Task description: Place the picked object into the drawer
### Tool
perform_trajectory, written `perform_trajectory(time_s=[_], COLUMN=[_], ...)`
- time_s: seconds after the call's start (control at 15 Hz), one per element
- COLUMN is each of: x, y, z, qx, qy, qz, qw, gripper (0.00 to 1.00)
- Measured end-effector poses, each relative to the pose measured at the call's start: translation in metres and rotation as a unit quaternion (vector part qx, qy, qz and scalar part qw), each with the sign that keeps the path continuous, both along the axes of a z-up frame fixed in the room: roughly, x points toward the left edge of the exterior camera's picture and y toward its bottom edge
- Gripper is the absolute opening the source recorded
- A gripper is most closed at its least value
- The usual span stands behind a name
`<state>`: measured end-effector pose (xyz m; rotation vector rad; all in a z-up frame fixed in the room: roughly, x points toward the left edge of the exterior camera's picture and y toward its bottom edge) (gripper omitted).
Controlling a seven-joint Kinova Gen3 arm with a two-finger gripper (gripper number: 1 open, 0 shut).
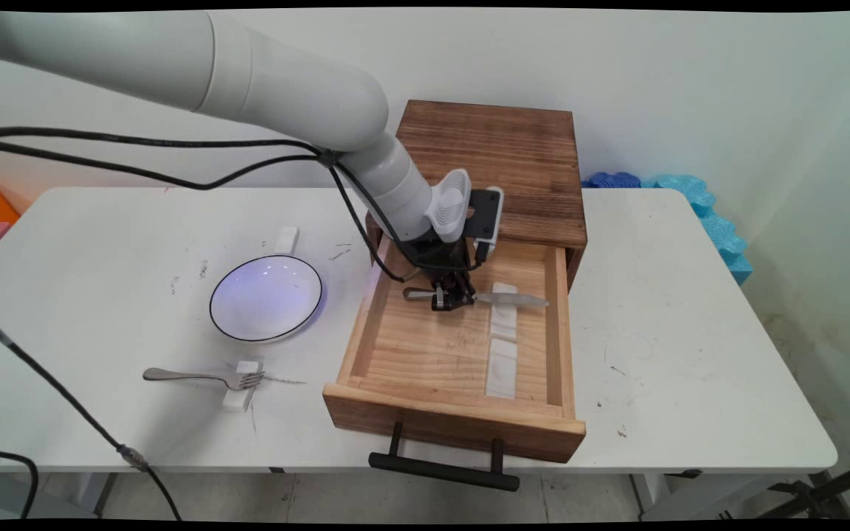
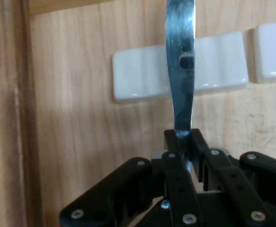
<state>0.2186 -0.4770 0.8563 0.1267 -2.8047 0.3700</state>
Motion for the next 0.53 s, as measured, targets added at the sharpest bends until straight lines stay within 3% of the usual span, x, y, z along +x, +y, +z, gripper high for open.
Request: perform_trajectory(time_s=[0.33, 0.4, 0.53], x=[-0.004, -0.005, -0.006], y=[0.000, 0.001, 0.002], z=[-0.014, -0.016, -0.019], qx=[0.004, 0.005, 0.005], qy=[0.000, 0.001, 0.001], qz=[-0.010, -0.013, -0.017], qw=[0.9999, 0.9999, 0.9998], gripper=[0.00, 1.00, 1.00])
